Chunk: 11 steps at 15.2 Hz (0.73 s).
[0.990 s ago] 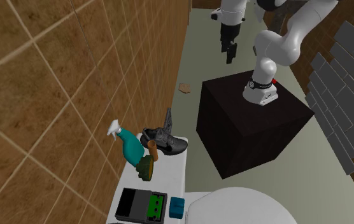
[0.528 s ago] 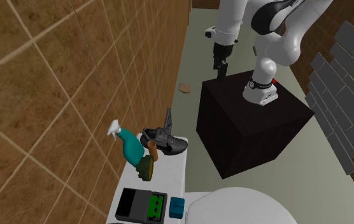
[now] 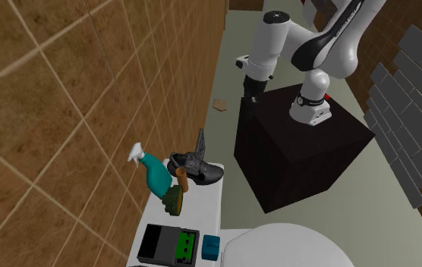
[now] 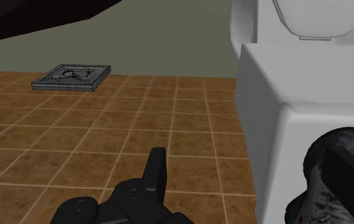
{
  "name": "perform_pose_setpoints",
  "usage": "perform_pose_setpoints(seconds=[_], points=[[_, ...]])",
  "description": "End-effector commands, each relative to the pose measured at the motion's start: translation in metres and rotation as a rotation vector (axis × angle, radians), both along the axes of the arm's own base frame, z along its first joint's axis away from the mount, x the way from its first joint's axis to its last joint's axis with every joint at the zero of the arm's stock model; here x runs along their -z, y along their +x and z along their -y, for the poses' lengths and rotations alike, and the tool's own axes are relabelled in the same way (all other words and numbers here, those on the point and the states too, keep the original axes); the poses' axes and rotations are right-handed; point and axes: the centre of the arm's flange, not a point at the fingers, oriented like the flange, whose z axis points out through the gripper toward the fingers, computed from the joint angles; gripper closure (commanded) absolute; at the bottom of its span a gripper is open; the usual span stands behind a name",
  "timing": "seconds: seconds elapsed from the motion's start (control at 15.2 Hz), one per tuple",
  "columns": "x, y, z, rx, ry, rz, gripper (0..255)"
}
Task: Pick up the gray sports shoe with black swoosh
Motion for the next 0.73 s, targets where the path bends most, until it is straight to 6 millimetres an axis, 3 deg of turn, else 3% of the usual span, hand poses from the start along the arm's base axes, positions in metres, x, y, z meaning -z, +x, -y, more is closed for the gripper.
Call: perform_pose_setpoints(seconds=[0.0,0.66], points=[[0.013,0.016,-0.011,0.018,0.0,0.033,0],[0.069,0.105,-0.066,0.106,-0.011,0.18,0]])
